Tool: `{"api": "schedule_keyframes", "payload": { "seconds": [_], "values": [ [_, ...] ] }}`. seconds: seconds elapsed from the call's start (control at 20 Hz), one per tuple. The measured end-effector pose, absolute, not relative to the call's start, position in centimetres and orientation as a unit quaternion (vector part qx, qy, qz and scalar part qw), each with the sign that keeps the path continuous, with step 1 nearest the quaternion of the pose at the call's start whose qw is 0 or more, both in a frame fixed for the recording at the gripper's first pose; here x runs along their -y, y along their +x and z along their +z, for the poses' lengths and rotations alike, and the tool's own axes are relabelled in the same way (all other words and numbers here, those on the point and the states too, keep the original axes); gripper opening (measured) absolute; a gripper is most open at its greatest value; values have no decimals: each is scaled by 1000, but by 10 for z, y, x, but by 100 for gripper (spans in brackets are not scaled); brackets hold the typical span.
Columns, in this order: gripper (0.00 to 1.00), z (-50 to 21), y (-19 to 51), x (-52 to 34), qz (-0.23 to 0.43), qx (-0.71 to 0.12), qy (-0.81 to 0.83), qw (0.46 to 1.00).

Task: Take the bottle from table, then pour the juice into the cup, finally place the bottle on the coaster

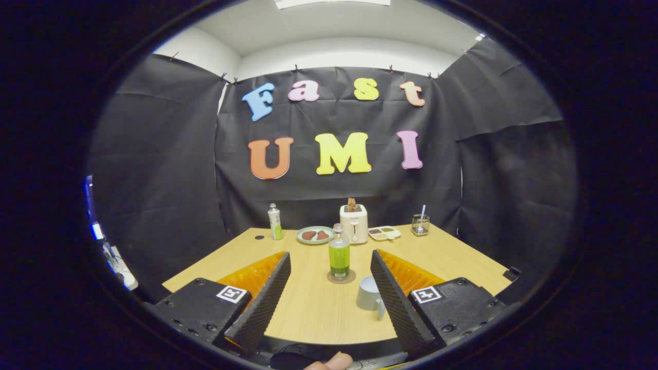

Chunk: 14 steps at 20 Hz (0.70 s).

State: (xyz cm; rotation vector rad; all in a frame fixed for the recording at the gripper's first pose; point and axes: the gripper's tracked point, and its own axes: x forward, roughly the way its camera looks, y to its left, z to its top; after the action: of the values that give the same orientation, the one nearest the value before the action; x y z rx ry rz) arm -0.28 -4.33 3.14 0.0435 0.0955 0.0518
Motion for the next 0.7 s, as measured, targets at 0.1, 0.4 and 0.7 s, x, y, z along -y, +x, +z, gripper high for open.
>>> {"api": "schedule_keyframes", "payload": {
  "seconds": [0.1,0.4,0.7],
  "values": [
    [100,34,-4,48,24,-36,31,999],
    [100,36,-15,59,15,-21,24,999],
    [100,44,-25,66,4,-2,25,1000]
  ]
}}
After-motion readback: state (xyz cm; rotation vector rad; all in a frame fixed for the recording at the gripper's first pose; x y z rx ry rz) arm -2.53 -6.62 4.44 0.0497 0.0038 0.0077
